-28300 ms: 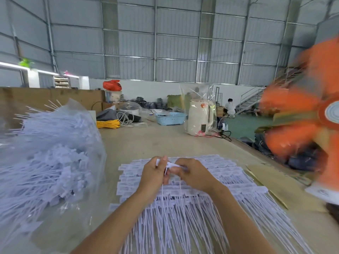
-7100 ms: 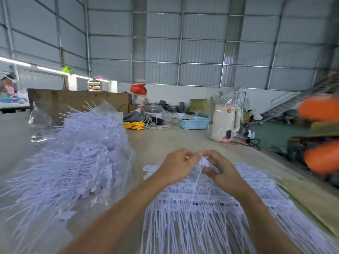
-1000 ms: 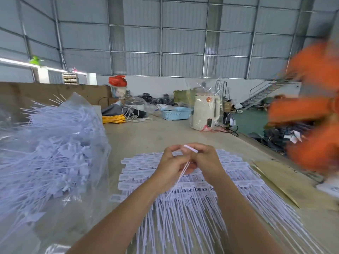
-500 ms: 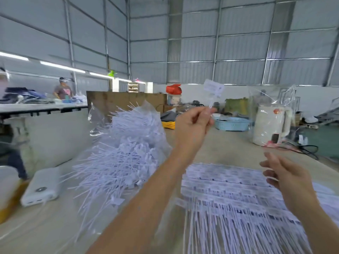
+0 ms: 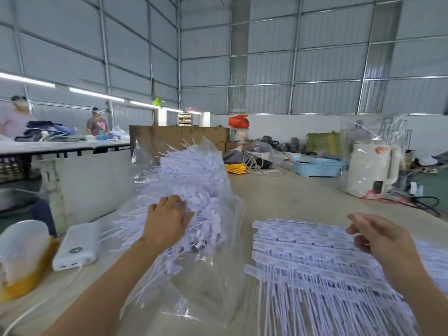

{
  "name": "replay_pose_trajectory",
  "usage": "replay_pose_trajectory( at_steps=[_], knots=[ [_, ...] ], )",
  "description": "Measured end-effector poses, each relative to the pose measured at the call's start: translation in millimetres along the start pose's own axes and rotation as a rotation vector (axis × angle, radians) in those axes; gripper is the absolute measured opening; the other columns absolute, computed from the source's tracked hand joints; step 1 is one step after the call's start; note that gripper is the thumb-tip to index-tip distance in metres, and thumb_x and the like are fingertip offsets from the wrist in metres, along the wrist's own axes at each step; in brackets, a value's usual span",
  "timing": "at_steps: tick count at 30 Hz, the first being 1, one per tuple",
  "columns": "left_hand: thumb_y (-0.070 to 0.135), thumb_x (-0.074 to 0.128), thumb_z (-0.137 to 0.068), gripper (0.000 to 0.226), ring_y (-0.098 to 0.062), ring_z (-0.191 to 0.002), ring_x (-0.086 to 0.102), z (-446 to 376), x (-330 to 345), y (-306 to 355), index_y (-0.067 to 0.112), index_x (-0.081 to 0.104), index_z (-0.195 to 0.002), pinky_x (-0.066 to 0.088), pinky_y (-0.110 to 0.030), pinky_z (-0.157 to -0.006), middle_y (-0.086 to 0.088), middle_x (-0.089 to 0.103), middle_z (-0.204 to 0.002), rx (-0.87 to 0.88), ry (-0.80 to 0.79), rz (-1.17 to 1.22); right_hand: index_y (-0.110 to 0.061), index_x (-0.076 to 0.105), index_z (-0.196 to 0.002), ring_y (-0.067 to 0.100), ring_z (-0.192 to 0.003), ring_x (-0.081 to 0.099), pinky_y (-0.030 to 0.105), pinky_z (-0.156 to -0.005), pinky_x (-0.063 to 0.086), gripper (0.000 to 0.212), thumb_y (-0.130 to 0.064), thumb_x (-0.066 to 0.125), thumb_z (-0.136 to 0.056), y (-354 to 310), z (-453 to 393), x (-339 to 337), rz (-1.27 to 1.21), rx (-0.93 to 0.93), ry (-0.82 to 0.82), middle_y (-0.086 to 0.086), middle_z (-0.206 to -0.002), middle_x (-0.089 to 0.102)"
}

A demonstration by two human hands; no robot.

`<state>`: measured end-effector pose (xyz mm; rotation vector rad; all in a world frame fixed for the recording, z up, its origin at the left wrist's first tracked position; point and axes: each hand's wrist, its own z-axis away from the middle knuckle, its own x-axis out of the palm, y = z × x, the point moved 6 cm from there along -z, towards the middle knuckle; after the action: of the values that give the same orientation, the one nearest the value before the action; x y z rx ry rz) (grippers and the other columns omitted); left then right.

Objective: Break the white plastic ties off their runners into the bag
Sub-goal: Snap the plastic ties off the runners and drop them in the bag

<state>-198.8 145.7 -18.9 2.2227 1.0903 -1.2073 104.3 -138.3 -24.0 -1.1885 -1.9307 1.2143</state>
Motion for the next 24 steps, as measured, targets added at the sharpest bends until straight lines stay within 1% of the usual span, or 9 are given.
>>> replay_pose_trajectory(
  at_steps=[2, 6, 9, 12, 14, 15, 17, 19, 24],
  knots=[
    [0.045, 0.028, -0.1, 0.047, -0.021, -0.124, 0.039, -6, 11, 9, 0.016, 0.047, -0.132, 0.04, -0.036, -0.093, 0.002, 0.039, -0.139, 0.08, -0.108, -0.106, -0.014, 0.07, -0.084, 0.02, -0.054, 0.051, 0.014, -0.045, 0.049, 0.012, -0.021, 0.061, -0.089, 1, 0, -1, 0.005, 0.01, -0.002, 0.008, -0.071, 0.066],
    [0.034, 0.029, -0.101, 0.04, -0.022, -0.127, 0.037, -16, -2, 23, 0.016, 0.042, -0.135, 0.035, -0.041, -0.099, -0.001, 0.036, -0.14, 0.043, -0.285, -0.339, -0.012, 0.069, -0.08, 0.009, -0.044, 0.05, 0.023, -0.048, 0.048, 0.014, -0.017, 0.06, -0.09, 4, 2, 0, 0.049, 0.01, -0.012, 0.002, -0.062, 0.065],
    [0.028, 0.041, -0.096, 0.03, -0.024, -0.121, 0.043, -20, -32, 57, 0.024, 0.055, -0.123, 0.033, -0.04, -0.098, -0.002, 0.047, -0.128, 0.016, -0.193, -0.47, -0.01, 0.067, -0.081, 0.009, -0.043, 0.049, 0.022, -0.047, 0.045, 0.012, -0.014, 0.06, -0.09, 6, 1, 0, 0.099, -0.001, -0.019, 0.004, -0.064, 0.065],
    [0.027, 0.047, -0.096, 0.025, -0.021, -0.11, 0.053, -14, -50, 129, 0.021, 0.064, -0.113, 0.042, -0.032, -0.092, 0.0, 0.059, -0.117, 0.301, 0.011, -0.017, -0.009, 0.067, -0.085, 0.012, -0.049, 0.052, 0.026, -0.053, 0.045, 0.01, -0.015, 0.06, -0.09, 11, 0, 0, 0.164, 0.006, -0.018, 0.004, -0.067, 0.066],
    [0.021, 0.05, -0.095, 0.022, -0.017, -0.101, 0.059, -3, -47, 172, 0.018, 0.069, -0.107, 0.047, -0.029, -0.087, 0.001, 0.067, -0.11, 0.474, -0.133, 0.4, -0.009, 0.066, -0.084, 0.014, -0.056, 0.056, 0.03, -0.059, 0.049, 0.01, -0.014, 0.06, -0.091, 13, 0, 1, 0.195, 0.004, -0.018, 0.002, -0.068, 0.066],
    [0.02, 0.053, -0.094, 0.02, -0.016, -0.097, 0.061, 0, -40, 190, 0.015, 0.071, -0.103, 0.048, -0.028, -0.084, 0.001, 0.069, -0.105, 0.516, -0.279, 0.478, -0.01, 0.066, -0.083, 0.016, -0.061, 0.058, 0.033, -0.064, 0.051, 0.01, -0.013, 0.06, -0.091, 13, -1, 2, 0.224, -0.005, -0.024, 0.002, -0.067, 0.066],
    [0.028, 0.064, -0.089, 0.019, -0.014, -0.089, 0.061, 7, -18, 210, 0.013, 0.07, -0.101, 0.048, -0.025, -0.079, 0.003, 0.068, -0.095, 0.561, -0.565, 0.485, -0.011, 0.065, -0.081, 0.019, -0.069, 0.06, 0.036, -0.072, 0.051, 0.011, -0.01, 0.06, -0.09, 15, -1, 4, 0.308, -0.027, -0.047, 0.001, -0.068, 0.065],
    [0.039, 0.075, -0.079, 0.034, -0.008, -0.08, 0.055, 11, 4, 213, 0.017, 0.065, -0.102, 0.044, -0.022, -0.072, 0.013, 0.058, -0.083, 0.547, -0.726, 0.453, -0.01, 0.065, -0.081, 0.022, -0.075, 0.061, 0.037, -0.077, 0.051, 0.01, -0.008, 0.059, -0.089, 19, -2, 6, 0.361, -0.028, -0.075, 0.003, -0.072, 0.065],
    [0.035, 0.078, -0.075, 0.025, 0.004, -0.062, 0.045, 14, 17, 209, 0.029, 0.054, -0.078, 0.036, -0.013, -0.06, 0.017, 0.048, -0.072, 0.569, -0.622, 0.544, -0.016, 0.061, -0.081, 0.014, -0.067, 0.051, 0.032, -0.071, 0.046, 0.011, -0.015, 0.057, -0.091, 24, -1, 22, 0.577, -0.063, -0.194, -0.008, -0.064, 0.054]
  ],
)
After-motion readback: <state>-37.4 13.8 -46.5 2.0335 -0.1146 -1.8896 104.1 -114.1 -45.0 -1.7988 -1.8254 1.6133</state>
